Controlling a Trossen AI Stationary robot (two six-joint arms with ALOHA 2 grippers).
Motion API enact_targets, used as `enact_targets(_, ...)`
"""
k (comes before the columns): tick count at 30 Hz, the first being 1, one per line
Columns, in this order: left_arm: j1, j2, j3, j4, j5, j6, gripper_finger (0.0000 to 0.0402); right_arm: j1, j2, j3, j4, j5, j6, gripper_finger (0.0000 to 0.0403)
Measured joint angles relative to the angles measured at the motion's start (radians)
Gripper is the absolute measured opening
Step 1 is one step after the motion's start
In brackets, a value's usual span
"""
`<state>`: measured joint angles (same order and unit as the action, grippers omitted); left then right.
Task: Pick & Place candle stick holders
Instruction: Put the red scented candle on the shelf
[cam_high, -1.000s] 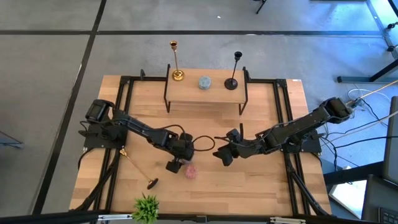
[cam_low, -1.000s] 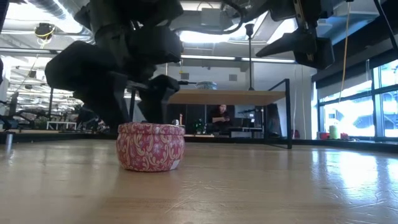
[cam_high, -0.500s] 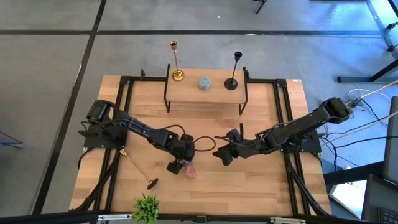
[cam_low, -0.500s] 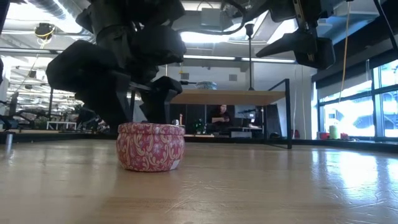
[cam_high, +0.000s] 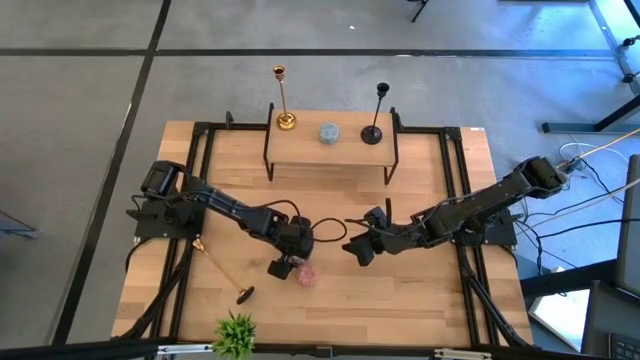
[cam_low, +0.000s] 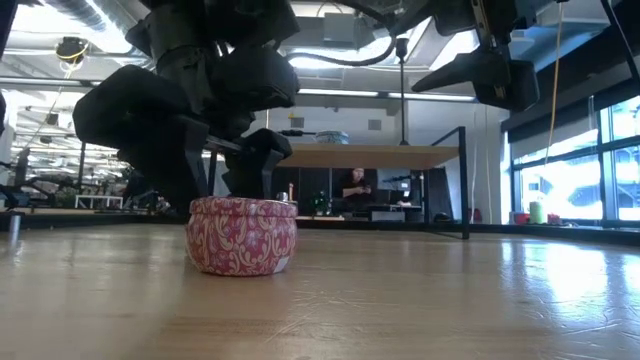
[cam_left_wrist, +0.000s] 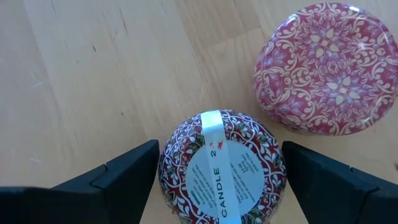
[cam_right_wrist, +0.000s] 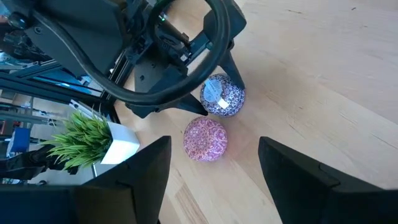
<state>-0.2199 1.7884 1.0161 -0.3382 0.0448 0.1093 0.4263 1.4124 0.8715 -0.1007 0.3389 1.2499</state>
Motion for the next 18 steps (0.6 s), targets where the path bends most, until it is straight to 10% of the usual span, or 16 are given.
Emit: enact_targets(18,-0.014,0.082,0.003,0.020,-0.027,0.005,0.0320,0.000,0.000,0.000,0.000,0.000,0.000,0.0245)
